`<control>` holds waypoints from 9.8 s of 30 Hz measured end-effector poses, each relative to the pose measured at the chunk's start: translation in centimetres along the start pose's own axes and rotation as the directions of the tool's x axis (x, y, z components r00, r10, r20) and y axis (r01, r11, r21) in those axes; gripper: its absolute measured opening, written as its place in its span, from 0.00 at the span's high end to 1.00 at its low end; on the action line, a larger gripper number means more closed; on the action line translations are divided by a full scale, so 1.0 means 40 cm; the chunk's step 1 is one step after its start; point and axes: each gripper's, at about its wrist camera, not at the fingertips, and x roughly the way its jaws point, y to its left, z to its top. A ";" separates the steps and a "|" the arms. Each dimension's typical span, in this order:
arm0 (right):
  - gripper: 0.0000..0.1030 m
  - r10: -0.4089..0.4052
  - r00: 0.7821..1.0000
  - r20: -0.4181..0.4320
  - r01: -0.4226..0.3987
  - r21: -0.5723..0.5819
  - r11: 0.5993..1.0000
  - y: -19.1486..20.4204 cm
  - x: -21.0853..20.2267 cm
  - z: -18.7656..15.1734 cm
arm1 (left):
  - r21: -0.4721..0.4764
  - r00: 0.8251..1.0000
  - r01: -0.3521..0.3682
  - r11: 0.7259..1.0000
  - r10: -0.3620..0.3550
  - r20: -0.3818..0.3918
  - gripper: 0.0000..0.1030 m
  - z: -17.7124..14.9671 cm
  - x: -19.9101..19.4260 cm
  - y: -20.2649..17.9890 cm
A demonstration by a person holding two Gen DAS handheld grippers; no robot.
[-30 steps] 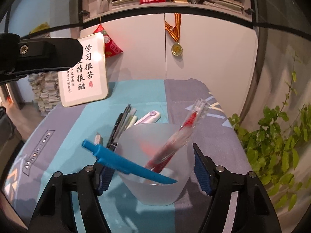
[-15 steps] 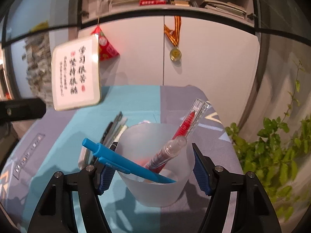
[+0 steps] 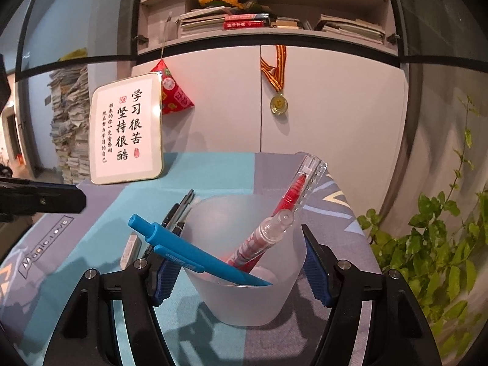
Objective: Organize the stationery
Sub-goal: 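Move the left tool to the black marker and close on it, then lift the black marker with the left tool and lower it into the cup, then open the left tool to release the marker, move back to pens, then grasp the dark grey pen with the left tool, then lift the dark grey pen with the left tool and lower it into the cup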
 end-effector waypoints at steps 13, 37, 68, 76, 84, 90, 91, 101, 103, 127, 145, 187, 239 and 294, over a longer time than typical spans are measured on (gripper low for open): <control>0.30 0.004 1.000 -0.001 -0.004 0.007 1.000 -0.003 0.000 -0.003 | -0.087 0.996 -0.055 0.995 0.049 -0.068 0.74 0.052 0.141 0.036; 0.30 0.006 1.000 -0.001 -0.006 0.009 1.000 -0.006 0.000 -0.004 | -0.093 0.989 -0.101 0.991 0.090 -0.121 0.86 0.078 0.247 0.074; 0.30 0.010 1.000 -0.003 -0.010 0.010 1.000 -0.005 0.001 -0.004 | -0.107 0.964 -0.210 0.972 0.188 -0.189 0.90 0.113 0.318 0.115; 0.30 0.008 1.000 -0.003 -0.008 0.009 1.000 -0.005 0.002 -0.004 | -0.074 0.981 -0.189 0.979 0.186 -0.056 0.90 0.119 0.181 0.082; 0.30 0.009 1.000 -0.003 -0.009 0.010 1.000 -0.004 0.001 -0.003 | -0.047 0.991 -0.127 0.991 0.128 0.029 0.90 0.117 0.069 0.056; 0.31 -0.008 0.998 -0.069 0.008 0.005 1.000 0.000 0.029 -0.003 | -0.035 0.992 -0.098 0.995 0.100 0.074 0.92 0.121 0.009 0.036; 0.31 -0.004 0.998 -0.065 0.004 0.004 1.000 0.000 0.027 -0.003 | -0.031 0.992 -0.093 0.995 0.095 0.086 0.92 0.122 -0.004 0.031; 0.31 -0.001 0.998 -0.064 0.001 0.000 1.000 0.003 0.022 -0.008 | 0.005 0.990 0.012 1.000 -0.012 0.144 0.92 0.143 -0.076 -0.031; 0.31 0.000 0.998 -0.066 0.000 -0.003 1.000 0.004 0.022 -0.007 | 0.023 0.986 0.026 0.999 -0.030 0.167 0.92 0.154 -0.096 -0.055; 0.31 0.003 0.998 -0.069 -0.003 0.001 1.000 0.000 0.023 -0.004 | 0.160 0.969 0.130 0.978 -0.160 0.186 0.92 0.152 -0.099 -0.225; 0.31 0.002 0.997 -0.071 -0.002 0.000 1.000 0.000 0.023 -0.002 | 0.160 0.987 0.120 0.980 -0.135 0.090 0.92 0.132 -0.022 -0.220; 0.31 0.005 0.997 -0.071 -0.004 0.004 1.000 0.004 0.023 -0.003 | -0.021 0.971 -0.158 0.987 0.152 -0.183 0.88 0.083 0.317 0.036; 0.31 0.021 0.997 -0.068 -0.020 0.021 1.000 -0.003 0.025 -0.004 | -0.110 0.952 -0.257 0.960 0.231 -0.201 0.77 0.149 0.332 0.156; 0.31 0.020 0.997 -0.069 -0.019 0.019 1.000 -0.003 0.024 -0.004 | 0.151 0.951 0.140 0.979 -0.175 0.255 0.91 0.160 0.016 -0.230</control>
